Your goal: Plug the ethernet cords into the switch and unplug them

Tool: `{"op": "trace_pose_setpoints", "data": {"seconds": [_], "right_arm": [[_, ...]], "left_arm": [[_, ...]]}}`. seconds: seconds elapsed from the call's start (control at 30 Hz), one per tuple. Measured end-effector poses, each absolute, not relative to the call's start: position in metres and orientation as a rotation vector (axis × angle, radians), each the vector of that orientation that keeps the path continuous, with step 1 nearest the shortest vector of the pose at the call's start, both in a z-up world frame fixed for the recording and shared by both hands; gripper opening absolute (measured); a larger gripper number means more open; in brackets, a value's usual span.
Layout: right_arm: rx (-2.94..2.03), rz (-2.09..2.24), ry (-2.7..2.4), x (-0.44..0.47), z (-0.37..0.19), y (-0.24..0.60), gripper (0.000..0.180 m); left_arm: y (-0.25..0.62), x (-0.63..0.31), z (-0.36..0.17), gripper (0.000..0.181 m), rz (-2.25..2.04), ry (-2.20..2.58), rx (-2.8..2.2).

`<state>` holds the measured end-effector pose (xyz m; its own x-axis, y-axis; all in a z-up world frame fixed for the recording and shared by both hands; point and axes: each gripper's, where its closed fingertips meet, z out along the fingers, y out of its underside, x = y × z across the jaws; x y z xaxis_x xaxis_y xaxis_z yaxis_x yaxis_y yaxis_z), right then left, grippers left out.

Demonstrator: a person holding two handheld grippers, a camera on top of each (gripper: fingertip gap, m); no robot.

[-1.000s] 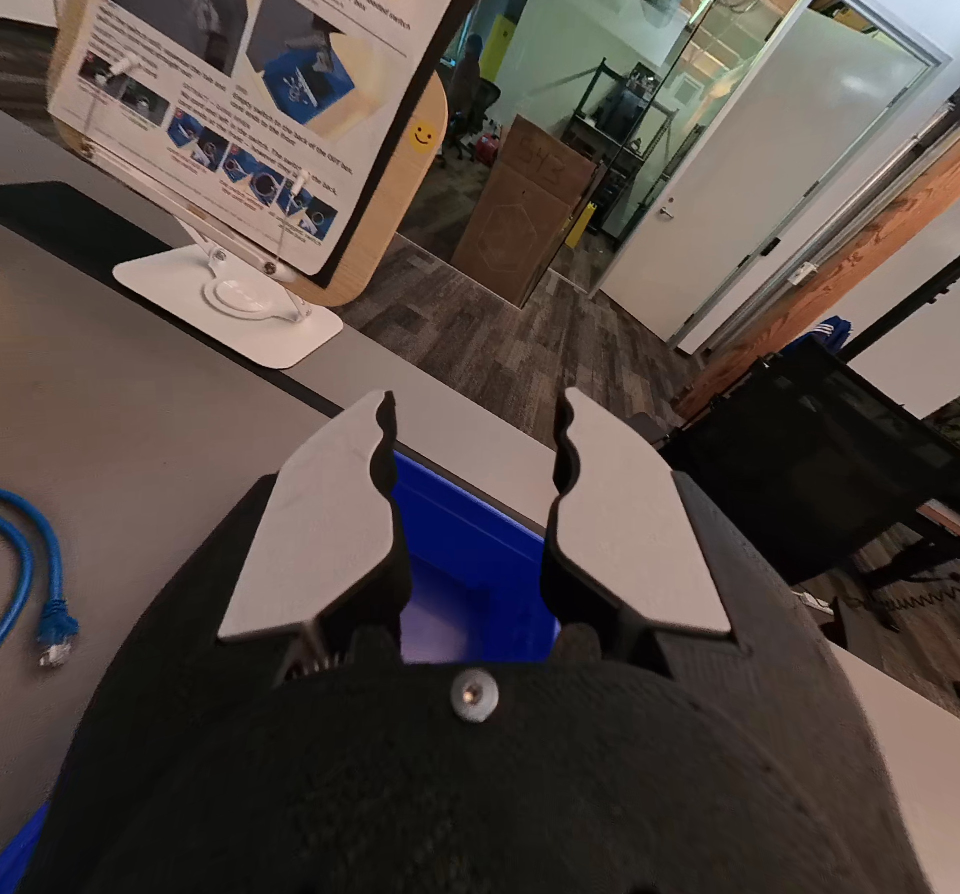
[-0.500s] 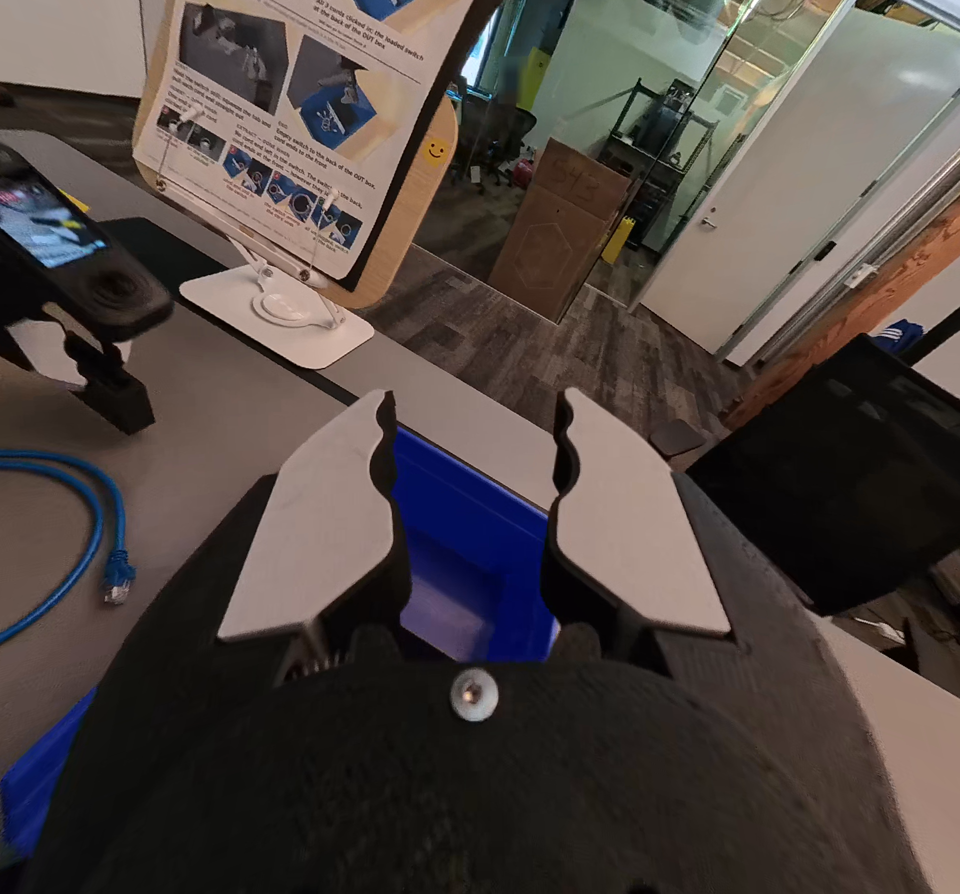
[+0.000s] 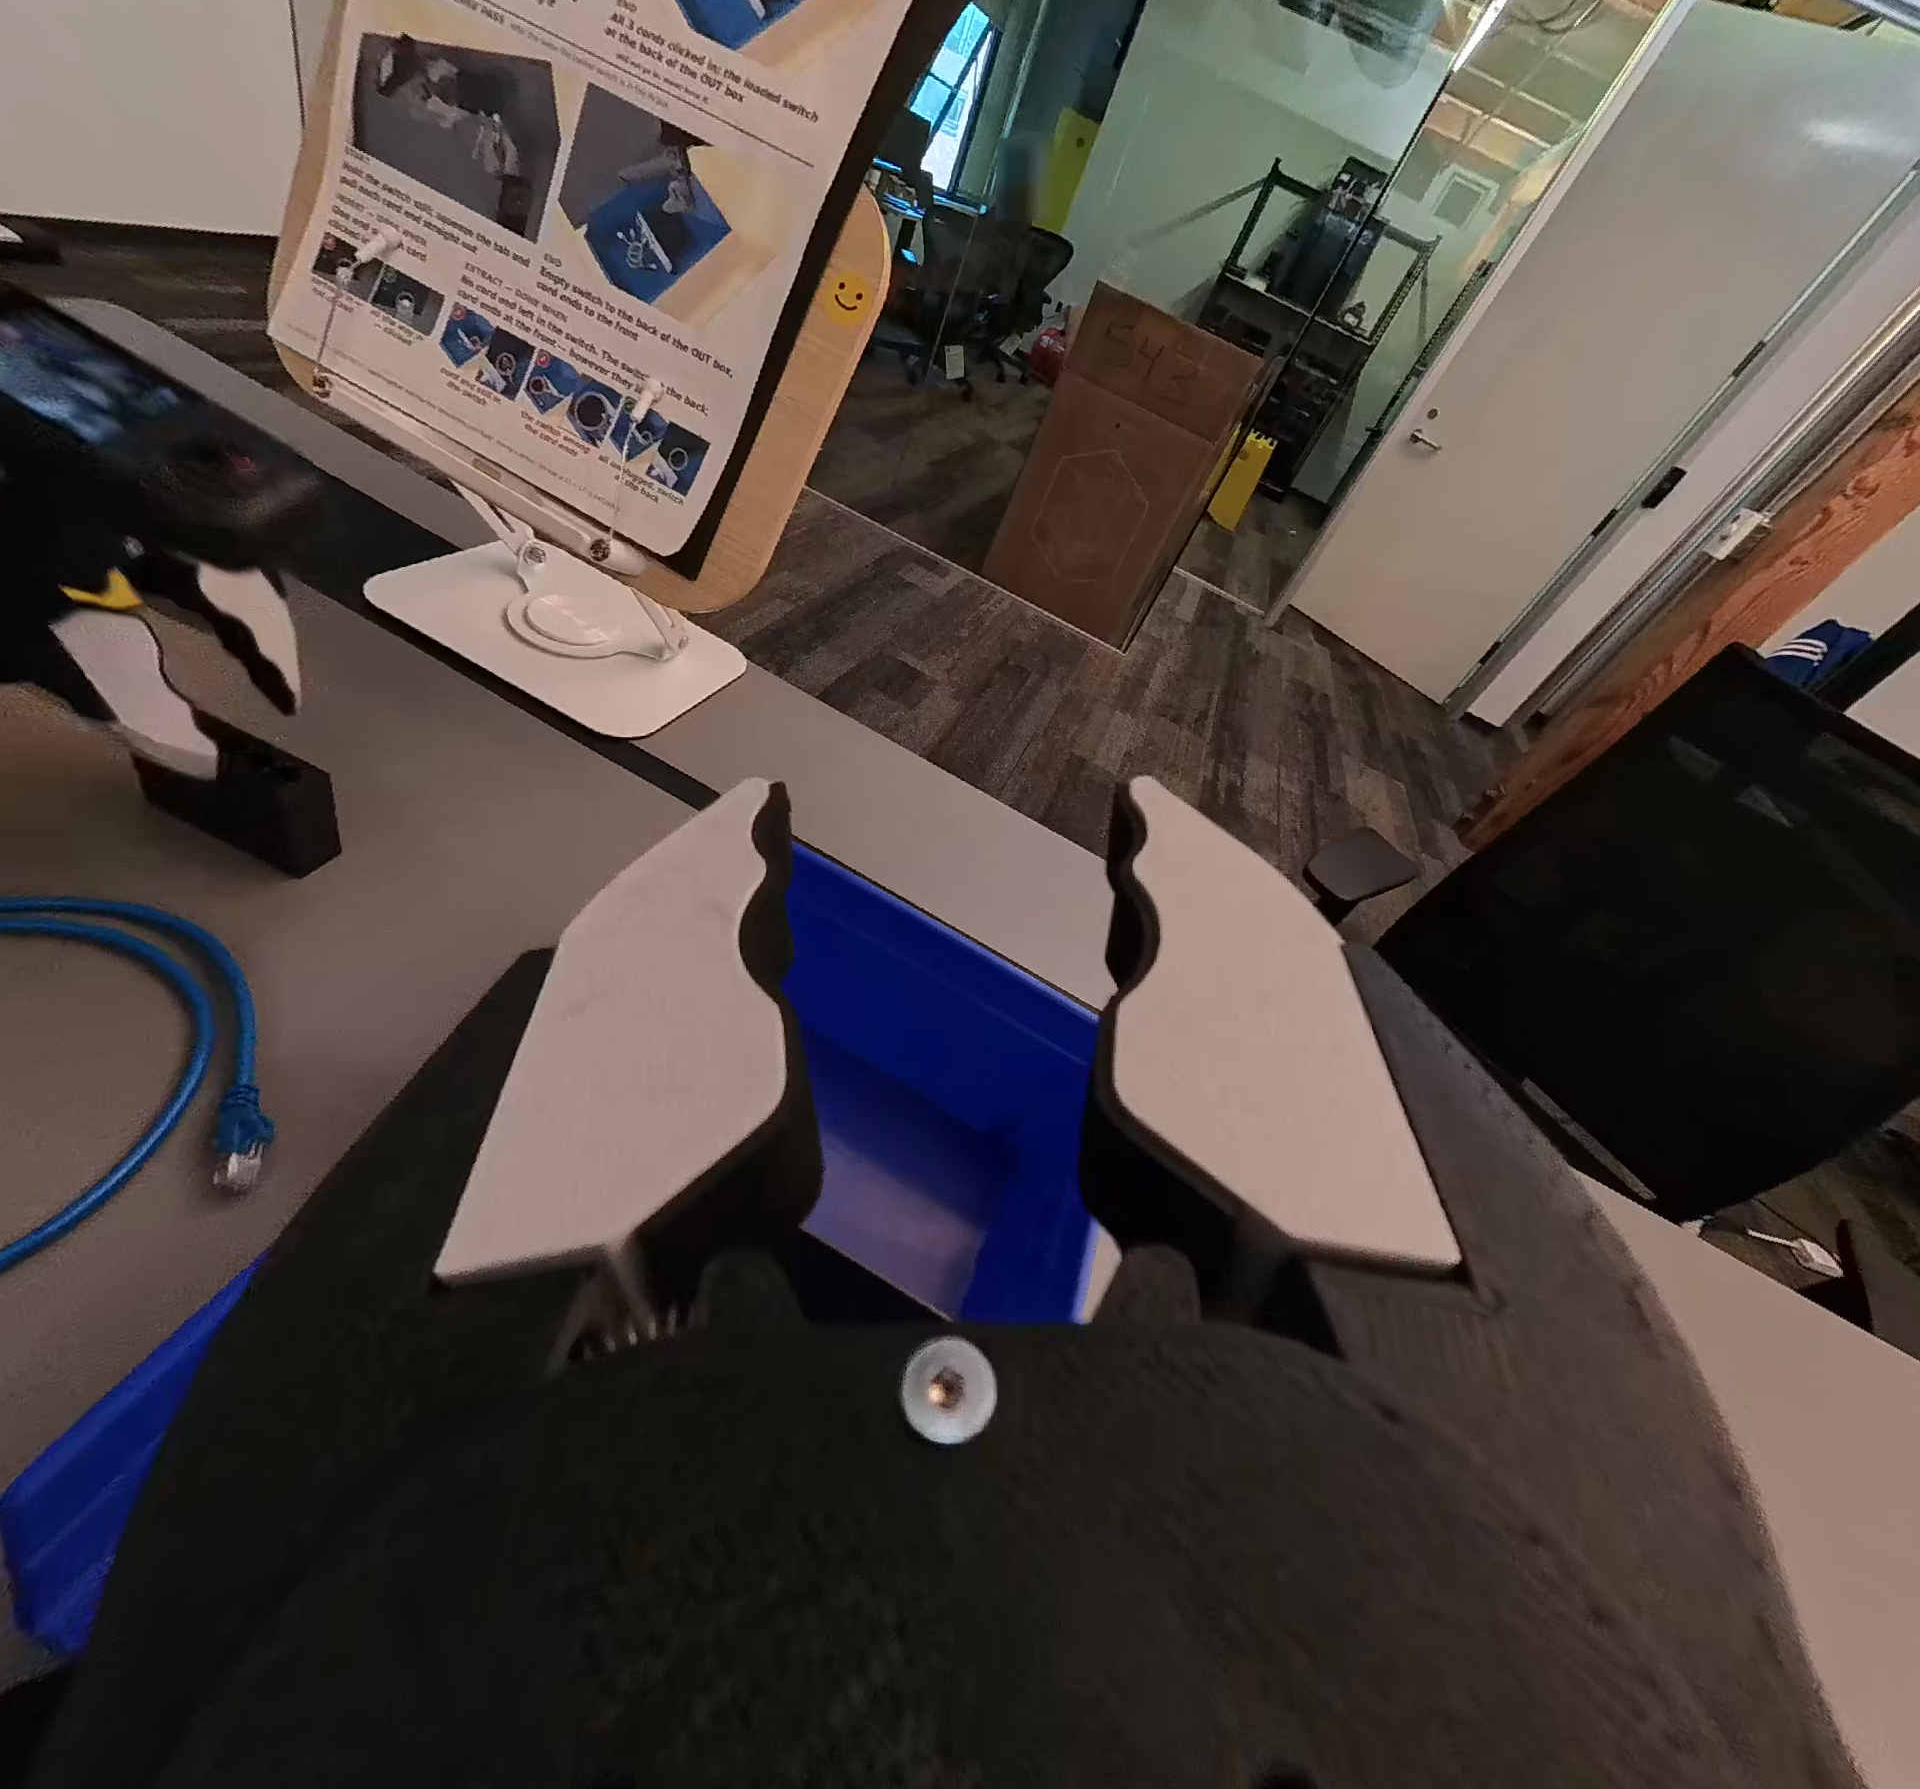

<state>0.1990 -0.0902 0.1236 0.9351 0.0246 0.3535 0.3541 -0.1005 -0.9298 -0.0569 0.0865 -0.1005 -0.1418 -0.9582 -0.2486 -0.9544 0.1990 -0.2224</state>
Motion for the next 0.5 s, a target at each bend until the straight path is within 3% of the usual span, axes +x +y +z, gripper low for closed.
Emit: {"op": "trace_pose_setpoints", "data": {"seconds": [0.17, 0.37, 0.5], "right_arm": [[-1.638, -0.304, -0.255, 0.206, 0.13, -0.097, 0.059], [-1.592, -0.302, -0.253, 0.202, 0.14, -0.102, 0.059], [-1.583, -0.296, -0.261, 0.198, 0.142, -0.102, 0.059]], "left_arm": [[0.005, -0.017, -0.058, 0.039, -0.494, 2.024, -1.623], [-0.062, 0.016, -0.127, 0.027, -0.456, 2.244, -1.439], [-0.068, 0.026, -0.157, 0.041, -0.43, 2.367, -1.498]]}}
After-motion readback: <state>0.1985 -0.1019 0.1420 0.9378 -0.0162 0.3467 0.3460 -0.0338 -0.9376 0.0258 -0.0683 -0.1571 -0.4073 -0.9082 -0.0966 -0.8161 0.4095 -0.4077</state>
